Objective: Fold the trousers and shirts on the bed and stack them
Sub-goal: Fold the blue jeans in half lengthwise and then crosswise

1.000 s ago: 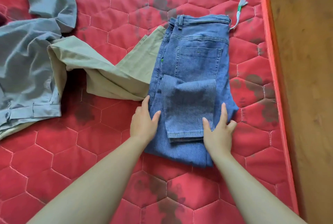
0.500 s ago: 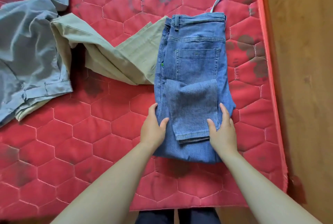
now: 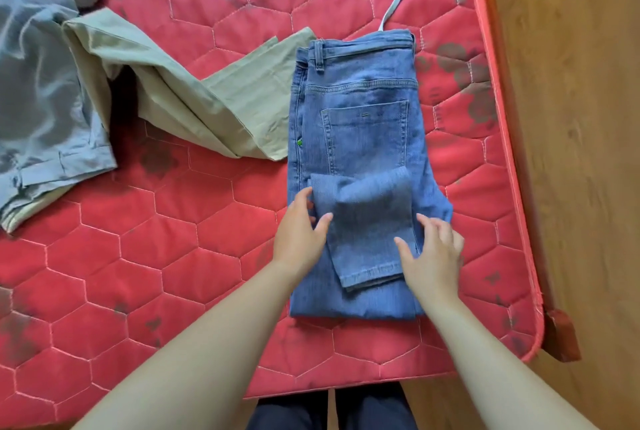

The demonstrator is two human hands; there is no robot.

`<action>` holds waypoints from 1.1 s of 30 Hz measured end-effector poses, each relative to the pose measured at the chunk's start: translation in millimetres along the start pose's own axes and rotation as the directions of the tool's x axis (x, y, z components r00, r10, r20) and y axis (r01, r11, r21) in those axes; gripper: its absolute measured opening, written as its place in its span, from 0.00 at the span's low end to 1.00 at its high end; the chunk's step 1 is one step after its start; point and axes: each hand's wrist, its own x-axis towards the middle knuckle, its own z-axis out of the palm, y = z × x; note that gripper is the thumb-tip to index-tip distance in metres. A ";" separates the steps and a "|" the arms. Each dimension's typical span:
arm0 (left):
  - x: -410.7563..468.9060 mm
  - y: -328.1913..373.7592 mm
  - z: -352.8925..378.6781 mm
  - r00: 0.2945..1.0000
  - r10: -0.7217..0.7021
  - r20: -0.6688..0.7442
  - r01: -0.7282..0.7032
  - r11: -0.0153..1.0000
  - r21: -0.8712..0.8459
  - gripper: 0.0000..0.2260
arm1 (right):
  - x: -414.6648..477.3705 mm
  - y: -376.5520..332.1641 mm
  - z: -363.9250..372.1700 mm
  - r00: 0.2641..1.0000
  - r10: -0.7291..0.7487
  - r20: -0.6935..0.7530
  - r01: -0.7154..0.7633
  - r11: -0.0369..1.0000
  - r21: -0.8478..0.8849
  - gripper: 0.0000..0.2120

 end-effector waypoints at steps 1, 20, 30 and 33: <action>2.3 1.8 3.7 0.999 -0.032 0.004 0.032 0.999 -0.009 0.25 | 2.5 -2.4 2.3 0.998 0.050 0.030 -0.049 0.999 -0.023 0.26; 80.0 87.8 -58.8 0.998 0.004 -0.065 -0.011 0.994 -0.107 0.22 | 115.2 -115.3 -107.5 0.996 0.018 -0.091 0.028 0.879 0.475 0.07; 103.5 76.0 -51.8 0.991 0.125 -0.049 -0.127 0.991 -0.041 0.15 | 163.7 -108.6 -65.5 0.990 -0.140 0.035 0.117 0.923 0.367 0.20; 100.9 63.6 -40.9 0.979 0.201 0.013 -0.202 0.979 0.012 0.15 | 157.0 -89.3 -50.7 0.985 -0.166 0.046 0.137 0.918 0.372 0.23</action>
